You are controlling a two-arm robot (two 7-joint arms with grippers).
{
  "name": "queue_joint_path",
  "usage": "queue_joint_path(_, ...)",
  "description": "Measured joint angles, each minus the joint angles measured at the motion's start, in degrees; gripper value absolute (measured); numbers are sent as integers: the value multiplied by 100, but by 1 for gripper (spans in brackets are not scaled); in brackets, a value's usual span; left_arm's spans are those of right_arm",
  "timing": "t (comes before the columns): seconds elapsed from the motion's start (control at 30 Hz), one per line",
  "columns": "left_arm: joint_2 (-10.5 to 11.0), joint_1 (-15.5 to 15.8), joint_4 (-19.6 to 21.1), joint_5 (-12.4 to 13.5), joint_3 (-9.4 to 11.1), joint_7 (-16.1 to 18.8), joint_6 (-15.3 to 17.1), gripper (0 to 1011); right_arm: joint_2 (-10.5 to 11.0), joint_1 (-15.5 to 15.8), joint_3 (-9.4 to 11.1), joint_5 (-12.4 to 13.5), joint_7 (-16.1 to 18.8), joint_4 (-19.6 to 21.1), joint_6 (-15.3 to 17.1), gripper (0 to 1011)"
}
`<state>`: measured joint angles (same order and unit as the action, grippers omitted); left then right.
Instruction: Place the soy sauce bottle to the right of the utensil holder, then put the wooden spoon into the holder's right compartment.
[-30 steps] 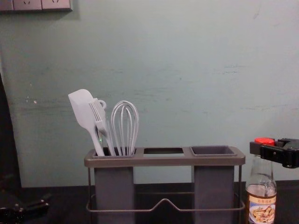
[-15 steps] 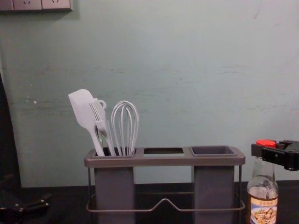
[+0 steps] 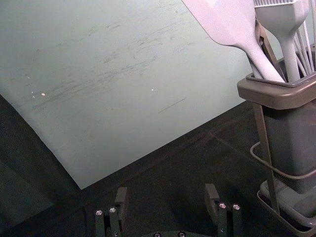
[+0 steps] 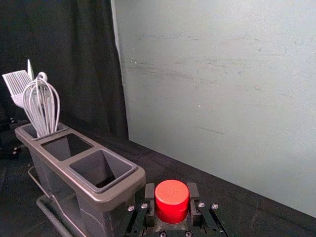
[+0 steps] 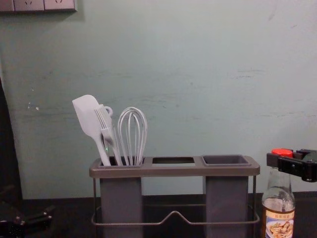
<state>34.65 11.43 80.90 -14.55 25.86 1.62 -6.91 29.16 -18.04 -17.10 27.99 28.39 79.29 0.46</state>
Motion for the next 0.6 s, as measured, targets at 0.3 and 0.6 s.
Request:
queue_joint_path(0.3,0,0,0,0,0,0,0,1011,-4,-1,-4,-8,-4,-9,-5,390)
queue_joint_path(0.6,0,0,0,0,0,0,0,1011,0,2,-6,-7,-5,-5,7,400)
